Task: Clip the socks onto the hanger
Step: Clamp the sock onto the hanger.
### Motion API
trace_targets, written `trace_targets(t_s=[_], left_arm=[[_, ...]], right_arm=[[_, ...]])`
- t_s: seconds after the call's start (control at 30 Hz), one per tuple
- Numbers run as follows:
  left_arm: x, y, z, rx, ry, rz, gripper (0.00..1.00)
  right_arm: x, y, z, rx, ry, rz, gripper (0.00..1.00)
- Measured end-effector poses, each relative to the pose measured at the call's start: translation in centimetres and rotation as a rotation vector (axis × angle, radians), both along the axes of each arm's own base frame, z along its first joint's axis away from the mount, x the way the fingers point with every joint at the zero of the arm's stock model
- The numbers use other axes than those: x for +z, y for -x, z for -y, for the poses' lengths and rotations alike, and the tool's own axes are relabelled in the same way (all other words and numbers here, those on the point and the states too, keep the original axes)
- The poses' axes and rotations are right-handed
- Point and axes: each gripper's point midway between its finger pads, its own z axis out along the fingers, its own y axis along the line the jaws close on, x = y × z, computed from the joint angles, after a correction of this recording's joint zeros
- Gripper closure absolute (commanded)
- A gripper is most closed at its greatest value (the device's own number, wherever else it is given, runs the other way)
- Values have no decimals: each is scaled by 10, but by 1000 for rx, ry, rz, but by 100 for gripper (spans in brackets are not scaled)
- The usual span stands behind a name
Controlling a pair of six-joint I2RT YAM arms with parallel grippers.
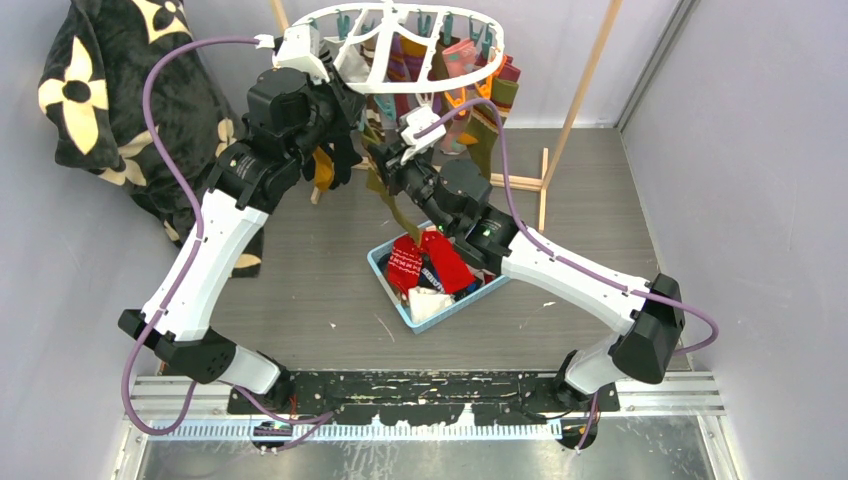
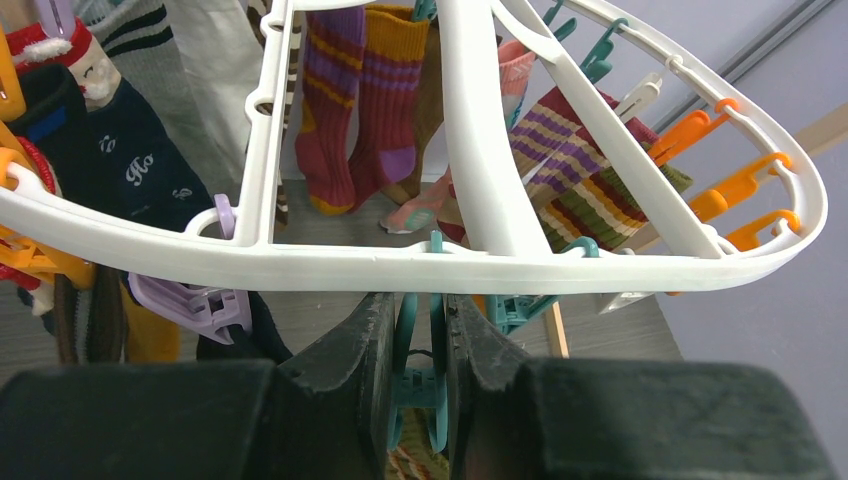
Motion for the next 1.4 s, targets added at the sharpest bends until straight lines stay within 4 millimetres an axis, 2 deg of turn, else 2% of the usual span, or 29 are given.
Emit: trace_targets(t_s=[0.67,0.73,0.87,1.17,1.23,1.27,1.3,1.4], left_arm=[[0,0,0,1,0,0,91],[0,0,-1,4,-1,1,83],[0,-2,-2,15,2,4,60],[-10,-2,-4,25,-22,-24,37],[-12,-1,-5,26,-27,-29,29],[-13,-1,-5,26,-30,-32,26],[-13,0,-6,26,-34,-34,23],[-11,6,-11,25,-44,-31,15]], right_arm=[[14,-2,-4,3,-36,16,99],[16,-2,-4,5,-42,18,99],[21,-1,-4,8,-58,22,99],[16,-3,-7,8,-50,14,97],[15,-4,-8,8,-49,13,90],[15,-4,-8,8,-48,12,79],[15,-4,-8,8,-49,13,65],[14,-4,-8,9,-51,7,10]])
